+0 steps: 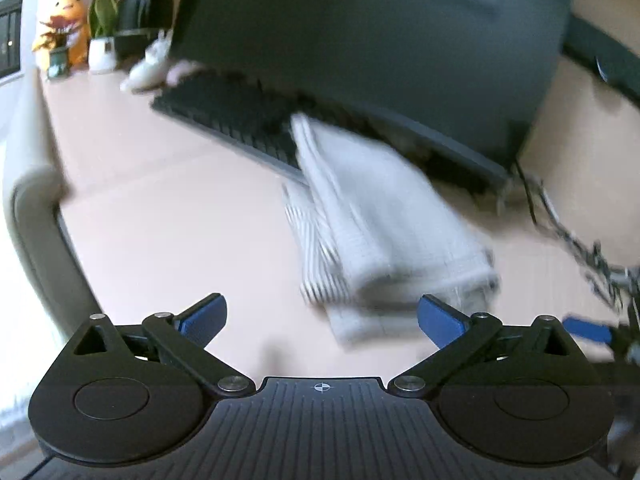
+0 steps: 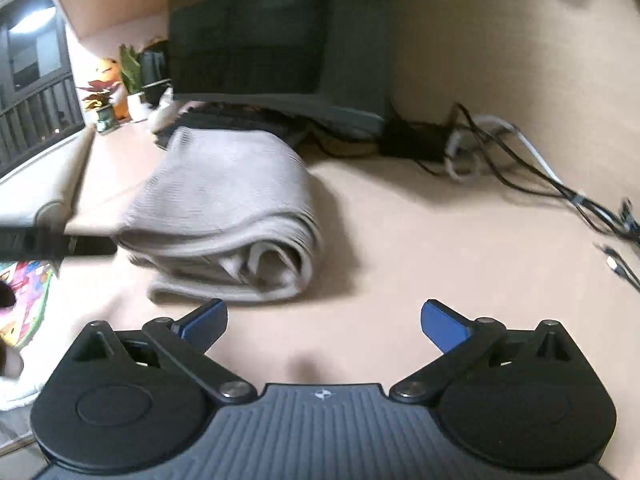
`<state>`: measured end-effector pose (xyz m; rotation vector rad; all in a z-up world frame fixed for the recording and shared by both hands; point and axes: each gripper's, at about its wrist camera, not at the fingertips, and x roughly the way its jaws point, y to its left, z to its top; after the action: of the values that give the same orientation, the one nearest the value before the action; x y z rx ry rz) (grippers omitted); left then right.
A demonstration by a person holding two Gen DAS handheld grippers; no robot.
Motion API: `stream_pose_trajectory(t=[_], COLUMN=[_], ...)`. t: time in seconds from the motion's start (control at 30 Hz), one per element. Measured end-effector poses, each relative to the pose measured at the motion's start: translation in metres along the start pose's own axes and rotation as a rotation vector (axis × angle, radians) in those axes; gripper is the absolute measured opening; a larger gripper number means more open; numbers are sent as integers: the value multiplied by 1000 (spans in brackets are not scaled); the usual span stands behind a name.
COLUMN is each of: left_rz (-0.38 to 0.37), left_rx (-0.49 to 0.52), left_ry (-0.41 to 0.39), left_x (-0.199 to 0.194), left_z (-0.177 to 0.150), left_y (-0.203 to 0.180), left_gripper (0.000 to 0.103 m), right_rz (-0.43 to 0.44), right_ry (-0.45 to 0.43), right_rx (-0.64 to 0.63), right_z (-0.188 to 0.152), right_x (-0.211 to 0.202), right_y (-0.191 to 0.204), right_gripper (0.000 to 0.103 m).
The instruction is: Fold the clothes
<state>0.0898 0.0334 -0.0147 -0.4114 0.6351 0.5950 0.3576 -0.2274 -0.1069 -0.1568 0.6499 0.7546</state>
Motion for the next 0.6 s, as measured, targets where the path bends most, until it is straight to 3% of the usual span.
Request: stream_pose_trajectory(t=[0.13, 0.33, 0.6], left_rz=[17, 70, 151], left_rx=[7, 27, 86], left_ry=[70, 25, 35], left_x=[12, 13, 17], left_z=[-32, -49, -52], left_y=[-15, -25, -35], left_gripper=[103, 103, 103], right_rz=[-39, -3, -2], right_ry=[0, -23, 58], right_rx=[-17, -66, -84], right_z=[-26, -37, -35], right_x=[0, -10, 1], right_y=[-12, -14, -13], right_gripper=[103, 103, 103])
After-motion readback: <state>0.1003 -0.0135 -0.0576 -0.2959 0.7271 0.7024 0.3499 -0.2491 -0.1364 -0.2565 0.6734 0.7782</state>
